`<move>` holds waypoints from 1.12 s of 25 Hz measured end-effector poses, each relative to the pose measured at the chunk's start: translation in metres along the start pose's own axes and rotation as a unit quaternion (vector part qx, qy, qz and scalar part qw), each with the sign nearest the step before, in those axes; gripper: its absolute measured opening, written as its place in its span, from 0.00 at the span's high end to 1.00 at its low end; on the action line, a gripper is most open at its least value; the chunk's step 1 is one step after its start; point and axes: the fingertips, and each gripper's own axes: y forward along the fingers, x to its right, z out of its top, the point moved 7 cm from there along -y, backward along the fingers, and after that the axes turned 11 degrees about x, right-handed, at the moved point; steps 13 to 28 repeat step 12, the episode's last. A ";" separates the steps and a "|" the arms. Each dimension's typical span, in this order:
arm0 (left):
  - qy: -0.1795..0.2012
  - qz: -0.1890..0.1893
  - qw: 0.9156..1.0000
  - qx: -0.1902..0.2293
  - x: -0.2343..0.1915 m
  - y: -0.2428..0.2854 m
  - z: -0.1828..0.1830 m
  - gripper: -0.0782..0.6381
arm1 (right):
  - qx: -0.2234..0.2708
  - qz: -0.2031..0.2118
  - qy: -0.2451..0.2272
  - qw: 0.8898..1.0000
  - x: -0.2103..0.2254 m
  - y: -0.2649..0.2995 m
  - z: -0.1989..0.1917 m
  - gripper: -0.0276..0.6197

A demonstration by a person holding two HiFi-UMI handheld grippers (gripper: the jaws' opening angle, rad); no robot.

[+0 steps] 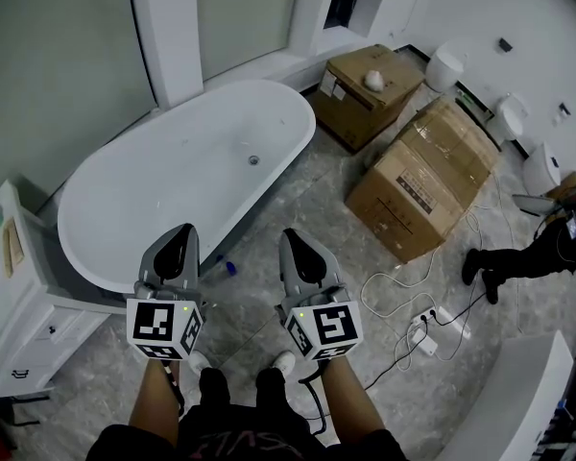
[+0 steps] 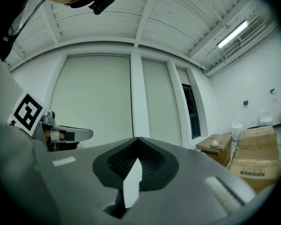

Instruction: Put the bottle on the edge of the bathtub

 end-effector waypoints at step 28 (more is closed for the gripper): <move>0.009 -0.003 1.000 0.005 0.005 -0.002 0.014 0.89 | 0.009 0.003 -0.008 1.000 0.001 -0.003 0.015 0.92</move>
